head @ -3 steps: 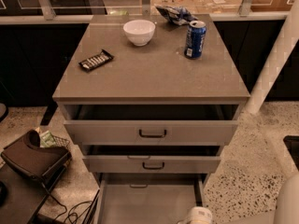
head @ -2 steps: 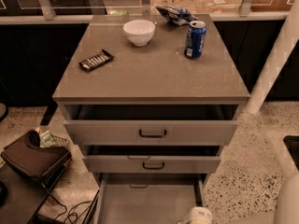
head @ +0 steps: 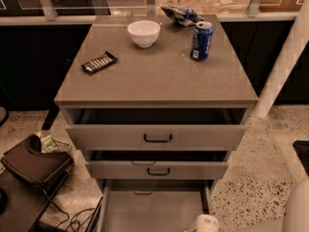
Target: Close bottom drawer
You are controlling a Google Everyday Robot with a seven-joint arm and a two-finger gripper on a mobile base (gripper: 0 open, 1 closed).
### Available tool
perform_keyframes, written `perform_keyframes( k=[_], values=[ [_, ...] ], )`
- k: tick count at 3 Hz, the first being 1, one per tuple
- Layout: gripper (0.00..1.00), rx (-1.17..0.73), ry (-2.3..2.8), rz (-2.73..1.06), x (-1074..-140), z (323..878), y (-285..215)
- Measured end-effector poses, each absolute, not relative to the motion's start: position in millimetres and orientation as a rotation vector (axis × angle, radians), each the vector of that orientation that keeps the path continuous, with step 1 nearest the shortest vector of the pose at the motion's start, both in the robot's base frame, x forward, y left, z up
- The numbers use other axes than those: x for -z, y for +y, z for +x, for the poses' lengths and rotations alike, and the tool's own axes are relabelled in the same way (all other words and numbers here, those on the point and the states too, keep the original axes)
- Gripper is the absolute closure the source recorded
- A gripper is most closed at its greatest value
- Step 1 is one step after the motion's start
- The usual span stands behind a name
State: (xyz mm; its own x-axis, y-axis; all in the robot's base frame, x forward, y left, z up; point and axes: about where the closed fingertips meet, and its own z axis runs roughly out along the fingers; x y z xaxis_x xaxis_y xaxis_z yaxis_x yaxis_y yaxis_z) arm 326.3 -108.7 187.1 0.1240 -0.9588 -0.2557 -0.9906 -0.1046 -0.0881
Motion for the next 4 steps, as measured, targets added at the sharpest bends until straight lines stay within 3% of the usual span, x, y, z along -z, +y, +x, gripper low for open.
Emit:
perform_keyframes(
  k=[4],
  values=[
    [1.00,-0.195,1.925,-2.164,-187.3,326.6,-108.7]
  ],
)
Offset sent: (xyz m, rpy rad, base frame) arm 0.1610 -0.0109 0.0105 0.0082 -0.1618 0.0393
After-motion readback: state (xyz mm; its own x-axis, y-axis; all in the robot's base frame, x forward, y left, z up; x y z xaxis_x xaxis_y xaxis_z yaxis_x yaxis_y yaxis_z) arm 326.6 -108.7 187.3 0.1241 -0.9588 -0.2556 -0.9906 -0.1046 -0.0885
